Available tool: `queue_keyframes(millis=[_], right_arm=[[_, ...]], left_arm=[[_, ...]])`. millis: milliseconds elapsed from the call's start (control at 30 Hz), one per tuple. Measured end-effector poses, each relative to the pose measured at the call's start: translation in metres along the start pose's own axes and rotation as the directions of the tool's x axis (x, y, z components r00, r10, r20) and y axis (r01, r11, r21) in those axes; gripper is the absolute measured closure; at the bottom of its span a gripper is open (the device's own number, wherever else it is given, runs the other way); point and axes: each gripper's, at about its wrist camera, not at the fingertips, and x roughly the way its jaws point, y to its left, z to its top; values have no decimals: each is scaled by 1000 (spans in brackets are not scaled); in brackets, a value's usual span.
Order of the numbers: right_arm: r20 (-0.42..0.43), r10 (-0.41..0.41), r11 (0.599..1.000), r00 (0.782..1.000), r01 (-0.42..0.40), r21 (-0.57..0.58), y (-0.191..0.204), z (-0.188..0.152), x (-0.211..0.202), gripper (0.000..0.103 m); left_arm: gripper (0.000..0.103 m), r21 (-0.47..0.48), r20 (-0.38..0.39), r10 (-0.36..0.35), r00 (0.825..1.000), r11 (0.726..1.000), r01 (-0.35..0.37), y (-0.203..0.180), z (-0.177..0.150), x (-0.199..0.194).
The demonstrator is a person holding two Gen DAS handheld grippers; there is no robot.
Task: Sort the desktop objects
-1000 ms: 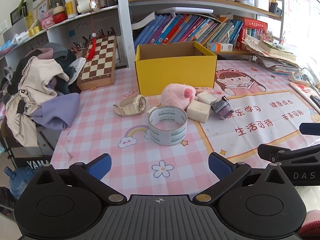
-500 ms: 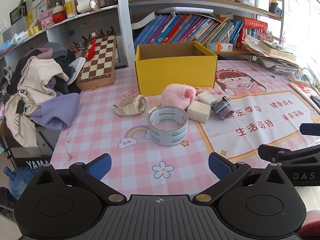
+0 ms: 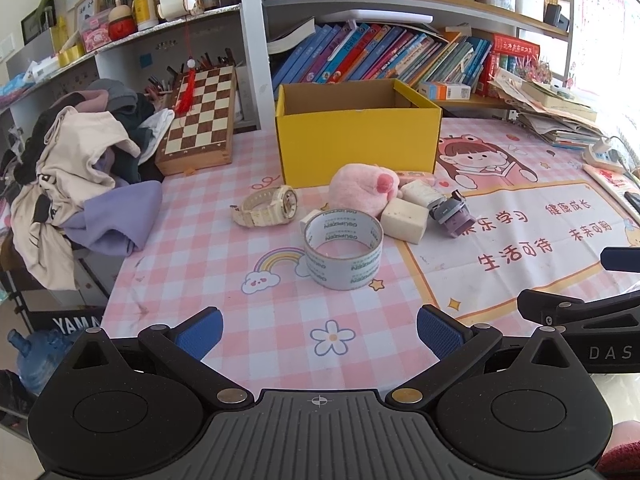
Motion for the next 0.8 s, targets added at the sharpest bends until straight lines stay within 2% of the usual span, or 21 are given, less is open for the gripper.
queue_keyframes(millis=[600,800], right_arm=[[0,11,1000,1000,-11,-10,7,5,2,0],[-5,14,1000,1000,-14,-12,9,6,3,0]], left_arm=[[0,-11,0,-11,1000,1000,11,8,-1,2],[0,17,17,16,1000,1000,-16,7,0,-2]])
